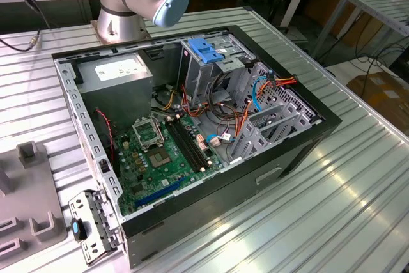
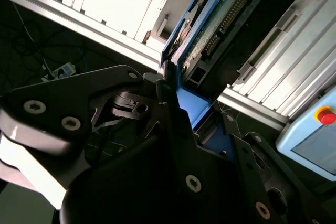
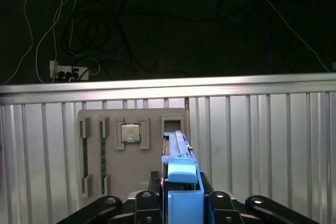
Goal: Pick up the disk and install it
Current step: 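Pick up the disk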
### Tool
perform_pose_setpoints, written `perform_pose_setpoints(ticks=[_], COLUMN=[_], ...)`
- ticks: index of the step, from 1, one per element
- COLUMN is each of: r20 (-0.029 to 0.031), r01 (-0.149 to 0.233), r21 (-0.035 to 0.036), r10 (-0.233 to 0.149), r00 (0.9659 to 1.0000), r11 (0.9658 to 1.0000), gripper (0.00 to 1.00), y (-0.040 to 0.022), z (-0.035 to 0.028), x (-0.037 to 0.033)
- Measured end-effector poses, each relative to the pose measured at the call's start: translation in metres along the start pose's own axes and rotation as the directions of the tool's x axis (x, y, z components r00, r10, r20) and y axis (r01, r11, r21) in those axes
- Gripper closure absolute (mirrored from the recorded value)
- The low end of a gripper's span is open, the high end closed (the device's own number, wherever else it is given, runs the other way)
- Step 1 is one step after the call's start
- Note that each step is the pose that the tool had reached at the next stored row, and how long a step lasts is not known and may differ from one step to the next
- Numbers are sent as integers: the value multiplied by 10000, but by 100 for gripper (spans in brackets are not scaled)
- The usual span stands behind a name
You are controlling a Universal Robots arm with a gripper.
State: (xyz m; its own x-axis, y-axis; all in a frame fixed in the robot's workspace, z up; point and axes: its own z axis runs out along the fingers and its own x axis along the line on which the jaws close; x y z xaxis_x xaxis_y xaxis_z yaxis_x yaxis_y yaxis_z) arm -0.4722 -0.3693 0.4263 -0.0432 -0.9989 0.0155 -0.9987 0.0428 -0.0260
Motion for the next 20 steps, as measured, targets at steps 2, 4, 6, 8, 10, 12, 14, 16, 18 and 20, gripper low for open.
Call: perform_pose_setpoints(ticks=[2,4,6,8,10,12,14,16,18,20], r20=[0,0,0,0,0,0,0,0,0,0], r01=[0,0,0,0,0,0,0,0,0,0], r21=[0,0,0,1,0,0,-1,0,0,0], r10=[0,0,0,0,0,0,0,0,0,0], r00=[10000,10000,10000,10000,10000,10000,10000,10000,10000,10000], r11=[10000,10000,10000,10000,10000,10000,10000,10000,10000,10000], gripper=[63,63,63,63,63,63,63,63,63,63], y=[-1,-1,-2,-3,-3,-4,-4,-5,-5,-6], z=[-18,-41,-65,-99,-124,-144,-163,-181,-202,-236], x=[0,1,1,2,2,2,3,3,3,4])
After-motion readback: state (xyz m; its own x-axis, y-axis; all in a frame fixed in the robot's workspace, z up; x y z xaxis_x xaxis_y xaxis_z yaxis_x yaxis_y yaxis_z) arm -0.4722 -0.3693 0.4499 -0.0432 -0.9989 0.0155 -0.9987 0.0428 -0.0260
